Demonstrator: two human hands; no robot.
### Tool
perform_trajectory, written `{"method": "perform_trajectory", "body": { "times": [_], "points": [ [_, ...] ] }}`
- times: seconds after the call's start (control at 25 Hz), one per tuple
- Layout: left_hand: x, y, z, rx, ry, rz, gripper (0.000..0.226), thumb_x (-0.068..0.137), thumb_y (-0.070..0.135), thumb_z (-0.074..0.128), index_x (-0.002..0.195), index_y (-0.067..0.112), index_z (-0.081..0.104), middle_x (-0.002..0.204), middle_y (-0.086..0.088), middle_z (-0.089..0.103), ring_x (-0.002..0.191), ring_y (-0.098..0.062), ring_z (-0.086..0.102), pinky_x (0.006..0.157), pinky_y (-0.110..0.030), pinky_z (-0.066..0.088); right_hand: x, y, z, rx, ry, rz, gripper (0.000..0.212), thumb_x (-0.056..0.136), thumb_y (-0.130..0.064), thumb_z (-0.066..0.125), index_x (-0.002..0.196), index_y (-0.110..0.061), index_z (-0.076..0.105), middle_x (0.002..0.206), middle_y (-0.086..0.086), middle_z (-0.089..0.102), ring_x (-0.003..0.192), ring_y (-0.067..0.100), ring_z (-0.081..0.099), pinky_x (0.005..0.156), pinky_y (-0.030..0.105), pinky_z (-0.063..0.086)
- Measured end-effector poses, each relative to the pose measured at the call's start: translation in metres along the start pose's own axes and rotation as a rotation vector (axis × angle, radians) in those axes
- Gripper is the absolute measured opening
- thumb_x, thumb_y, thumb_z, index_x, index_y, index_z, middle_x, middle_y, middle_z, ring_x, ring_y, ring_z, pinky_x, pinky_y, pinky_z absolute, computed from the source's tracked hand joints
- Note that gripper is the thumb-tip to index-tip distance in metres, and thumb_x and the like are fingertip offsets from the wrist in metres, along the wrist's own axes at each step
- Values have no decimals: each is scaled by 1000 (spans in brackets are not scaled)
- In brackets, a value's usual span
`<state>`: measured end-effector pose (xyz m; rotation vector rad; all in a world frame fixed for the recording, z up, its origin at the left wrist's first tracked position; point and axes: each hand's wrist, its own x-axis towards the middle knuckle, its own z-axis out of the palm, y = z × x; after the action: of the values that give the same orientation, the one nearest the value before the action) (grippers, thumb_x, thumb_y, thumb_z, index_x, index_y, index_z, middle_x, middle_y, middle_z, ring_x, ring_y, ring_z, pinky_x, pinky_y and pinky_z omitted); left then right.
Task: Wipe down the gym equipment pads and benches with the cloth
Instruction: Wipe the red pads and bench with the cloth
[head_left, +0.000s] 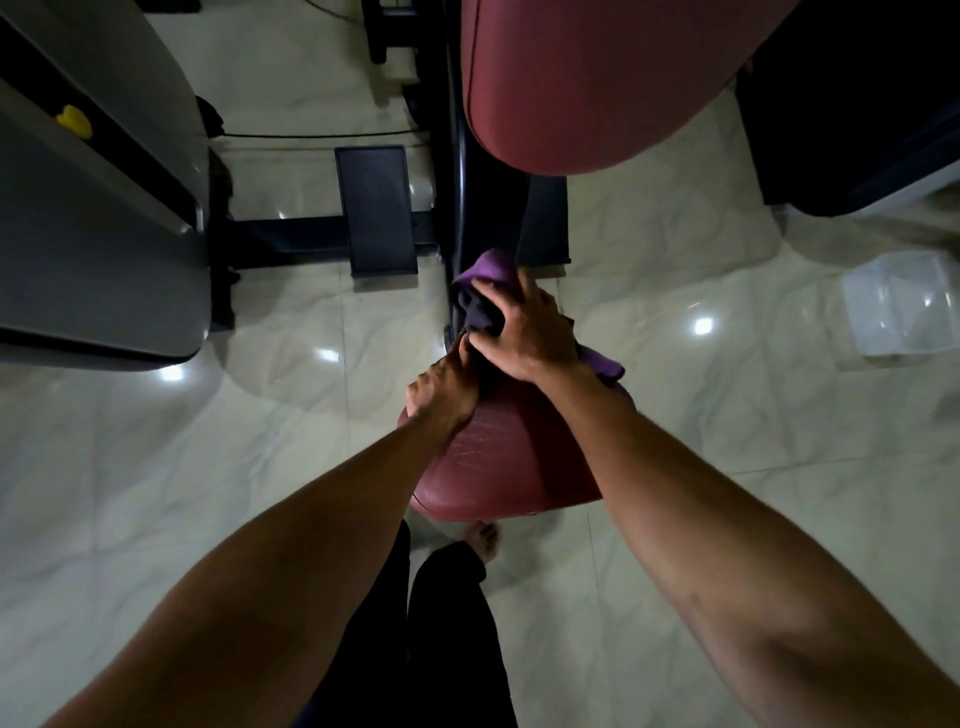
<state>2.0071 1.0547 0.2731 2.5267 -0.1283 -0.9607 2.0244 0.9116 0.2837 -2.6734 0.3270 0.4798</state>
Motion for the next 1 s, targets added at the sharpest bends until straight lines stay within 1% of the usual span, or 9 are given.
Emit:
{"method": "perform_trajectory", "body": {
  "times": [0.08, 0.24, 0.32, 0.4, 0.48, 0.6, 0.72, 0.88, 1.0],
  "points": [
    [1, 0, 1, 29, -10, 0, 52, 109, 38, 20, 160, 40, 10, 151, -14, 49, 127, -42, 54, 106, -51, 38, 15, 5, -11, 121, -60, 130, 81, 88, -66, 60, 157, -45, 22, 159, 12, 31, 132, 44, 49, 104, 52, 46],
    [3, 1, 1, 17, -8, -32, 50, 110, 40, 15, 160, 43, 10, 149, -15, 51, 127, -42, 54, 106, -50, 37, -28, 30, -4, 203, 31, 223, 90, 85, -82, 49, 157, -46, 11, 132, 13, 61, 114, 40, 63, 95, 50, 50],
    [3, 2, 1, 14, 8, -25, 49, 110, 40, 14, 159, 43, 12, 147, -16, 53, 125, -43, 55, 106, -51, 38, -69, 52, 8, 58, 173, 162, 84, 87, -82, 44, 157, -39, 23, 115, 12, 65, 102, 36, 67, 90, 47, 54],
    [3, 3, 2, 46, 5, -13, 50, 110, 38, 14, 160, 42, 11, 146, -17, 54, 123, -43, 56, 104, -52, 39, -93, 71, 20, -52, 266, 127, 78, 89, -77, 44, 152, -30, 39, 111, 10, 64, 102, 32, 64, 96, 47, 50],
    [3, 3, 2, 100, 15, 3, 50, 111, 36, 17, 160, 39, 10, 144, -18, 55, 121, -43, 57, 103, -52, 41, -91, 66, 31, -58, 297, 232, 76, 88, -76, 42, 148, -29, 44, 115, 11, 63, 110, 33, 61, 105, 51, 42],
    [5, 3, 4, 98, 23, -15, 50, 111, 38, 19, 161, 38, 12, 145, -18, 53, 124, -42, 56, 105, -50, 39, -69, 24, 47, -11, 361, 370, 79, 88, -74, 40, 153, -29, 40, 130, 18, 60, 119, 39, 56, 109, 57, 36],
    [5, 1, 7, 153, 40, 1, 52, 111, 37, 24, 161, 35, 10, 147, -17, 52, 125, -41, 55, 103, -50, 41, -81, 7, 54, -23, 324, 256, 78, 91, -70, 45, 158, -34, 30, 152, 21, 45, 140, 40, 41, 118, 60, 25],
    [3, 2, 7, 175, 45, 29, 51, 111, 33, 23, 161, 34, 13, 144, -18, 54, 119, -43, 58, 99, -50, 44, -145, 47, 65, -85, 250, 80, 74, 93, -65, 49, 159, -36, 31, 167, 14, 24, 155, 36, 15, 123, 60, 15],
    [4, 4, 6, 159, 28, 14, 52, 111, 34, 22, 162, 34, 9, 146, -18, 52, 119, -42, 58, 100, -50, 43, -133, 52, 57, -42, 185, 273, 77, 93, -68, 45, 159, -35, 27, 168, 14, 22, 156, 36, 11, 125, 58, 9]
  ]
}}
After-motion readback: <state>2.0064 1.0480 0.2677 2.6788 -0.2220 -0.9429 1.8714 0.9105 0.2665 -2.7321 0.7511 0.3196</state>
